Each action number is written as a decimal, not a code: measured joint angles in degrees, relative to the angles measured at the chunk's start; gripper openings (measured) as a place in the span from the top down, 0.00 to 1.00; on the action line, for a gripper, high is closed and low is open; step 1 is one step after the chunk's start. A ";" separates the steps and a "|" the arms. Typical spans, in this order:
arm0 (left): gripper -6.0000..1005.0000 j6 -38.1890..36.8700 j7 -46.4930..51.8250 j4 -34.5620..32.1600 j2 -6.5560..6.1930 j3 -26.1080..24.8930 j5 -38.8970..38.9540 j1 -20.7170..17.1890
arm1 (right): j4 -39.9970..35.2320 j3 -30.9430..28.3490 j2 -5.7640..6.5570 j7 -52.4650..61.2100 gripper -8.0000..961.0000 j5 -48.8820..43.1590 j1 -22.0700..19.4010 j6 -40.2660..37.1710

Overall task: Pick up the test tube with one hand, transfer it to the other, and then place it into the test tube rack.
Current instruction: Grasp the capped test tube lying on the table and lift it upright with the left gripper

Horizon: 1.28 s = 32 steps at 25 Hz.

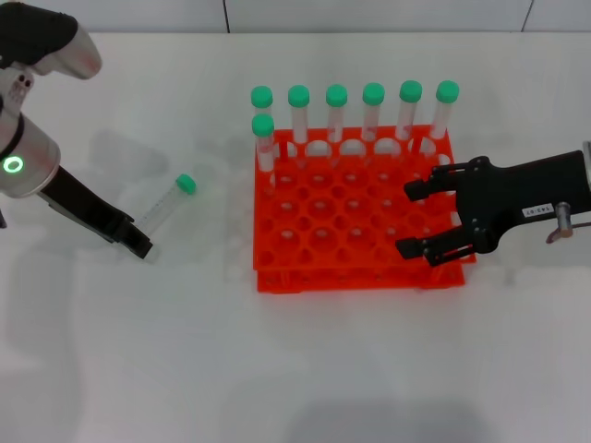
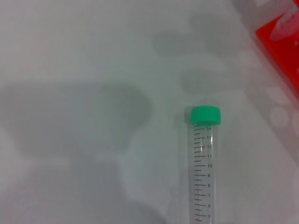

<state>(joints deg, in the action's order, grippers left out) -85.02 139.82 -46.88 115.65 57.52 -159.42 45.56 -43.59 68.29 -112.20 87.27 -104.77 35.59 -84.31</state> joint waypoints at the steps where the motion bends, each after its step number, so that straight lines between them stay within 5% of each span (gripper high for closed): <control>1: 0.30 0.27 0.00 0.28 -0.04 0.00 -0.01 0.08 | -0.01 0.00 -0.02 0.00 0.09 0.00 0.06 -0.02; 5: 0.45 1.38 0.01 0.96 -0.31 0.03 -0.03 0.26 | -0.09 0.06 -0.18 0.00 0.09 0.00 0.19 -0.11; 30: 0.53 3.68 0.31 3.32 -0.11 0.13 -0.97 0.85 | -0.18 0.09 -0.73 0.37 0.09 0.01 0.35 -0.05; 32: 0.59 3.67 0.43 3.33 -0.14 0.11 -0.98 0.96 | -0.18 0.09 -0.74 0.41 0.09 0.01 0.35 0.04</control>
<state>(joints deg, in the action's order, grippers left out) -81.35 140.25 -43.55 115.51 57.63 -160.39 46.53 -43.78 68.38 -112.94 87.68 -104.76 35.95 -84.27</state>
